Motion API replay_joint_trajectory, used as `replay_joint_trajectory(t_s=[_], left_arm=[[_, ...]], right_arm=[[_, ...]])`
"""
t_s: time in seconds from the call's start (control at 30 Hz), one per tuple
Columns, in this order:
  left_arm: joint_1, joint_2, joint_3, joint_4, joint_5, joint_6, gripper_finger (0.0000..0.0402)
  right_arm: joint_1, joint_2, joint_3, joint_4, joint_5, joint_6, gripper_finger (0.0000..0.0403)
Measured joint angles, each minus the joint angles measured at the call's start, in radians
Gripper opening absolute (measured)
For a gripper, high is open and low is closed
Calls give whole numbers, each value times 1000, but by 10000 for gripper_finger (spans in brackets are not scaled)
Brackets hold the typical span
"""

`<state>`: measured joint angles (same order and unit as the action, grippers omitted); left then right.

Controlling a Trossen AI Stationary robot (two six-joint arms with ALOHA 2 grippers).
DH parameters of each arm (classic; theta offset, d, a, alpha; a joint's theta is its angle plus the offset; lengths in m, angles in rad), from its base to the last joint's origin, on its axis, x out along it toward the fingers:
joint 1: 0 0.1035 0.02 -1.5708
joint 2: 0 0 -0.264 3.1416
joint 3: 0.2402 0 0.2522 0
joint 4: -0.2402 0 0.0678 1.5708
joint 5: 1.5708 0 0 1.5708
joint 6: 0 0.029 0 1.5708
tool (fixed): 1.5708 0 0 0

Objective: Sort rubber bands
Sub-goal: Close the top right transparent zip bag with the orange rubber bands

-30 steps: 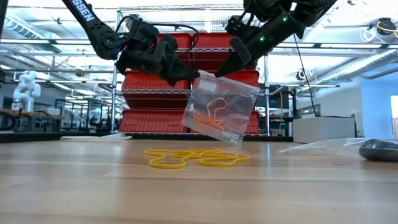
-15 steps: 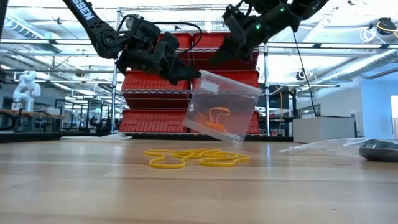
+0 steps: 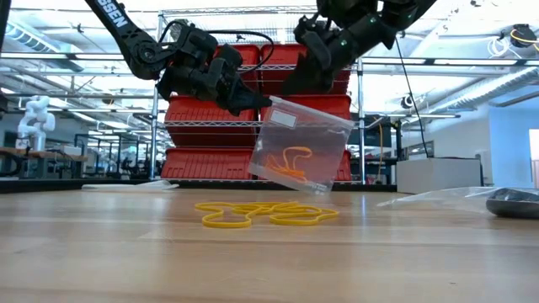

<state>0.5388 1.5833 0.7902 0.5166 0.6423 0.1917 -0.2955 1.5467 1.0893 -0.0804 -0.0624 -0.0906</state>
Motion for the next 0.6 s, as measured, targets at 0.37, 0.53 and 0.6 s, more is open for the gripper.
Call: replay_joint_trajectory(t_s=[0.37, 0.53, 0.6], left_arm=[[0, 0, 0, -1, 0, 0, 0], [0, 0, 0, -1, 0, 0, 0], [0, 0, 0, -2, 0, 0, 0]], right_arm=[[-27, 28, 1, 9, 3, -14, 87], [-34, 41, 1, 22, -39, -36, 86], [-34, 42, 1, 47, -44, -39, 86]])
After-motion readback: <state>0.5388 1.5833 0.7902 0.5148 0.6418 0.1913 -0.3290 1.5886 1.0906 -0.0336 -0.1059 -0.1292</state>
